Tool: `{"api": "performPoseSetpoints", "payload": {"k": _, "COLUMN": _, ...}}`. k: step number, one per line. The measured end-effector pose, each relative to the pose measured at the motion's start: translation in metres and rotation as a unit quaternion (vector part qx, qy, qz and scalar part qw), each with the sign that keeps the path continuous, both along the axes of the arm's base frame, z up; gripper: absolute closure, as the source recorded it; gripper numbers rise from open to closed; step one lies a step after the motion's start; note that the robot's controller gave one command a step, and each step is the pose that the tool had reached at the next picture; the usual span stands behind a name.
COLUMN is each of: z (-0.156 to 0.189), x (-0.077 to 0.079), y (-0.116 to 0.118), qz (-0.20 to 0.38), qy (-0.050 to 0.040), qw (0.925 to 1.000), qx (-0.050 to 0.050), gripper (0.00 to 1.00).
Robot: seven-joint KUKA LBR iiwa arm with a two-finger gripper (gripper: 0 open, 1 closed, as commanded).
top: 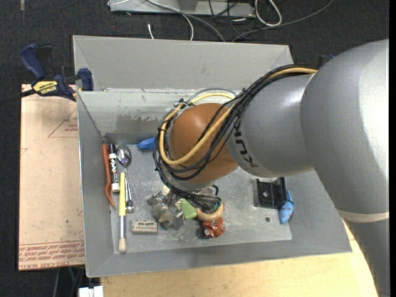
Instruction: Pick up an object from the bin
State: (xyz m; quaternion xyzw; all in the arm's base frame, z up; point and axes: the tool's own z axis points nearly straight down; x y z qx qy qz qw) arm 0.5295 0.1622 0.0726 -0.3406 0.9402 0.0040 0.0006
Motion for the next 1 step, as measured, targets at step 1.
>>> {"api": "performPoseSetpoints", "payload": {"k": 1, "z": 0.0582, "x": -0.0005, "y": 0.0003, "qz": -0.001, "qy": 0.0002, "qw": 1.0, "qx": 0.0, "gripper": 1.0}}
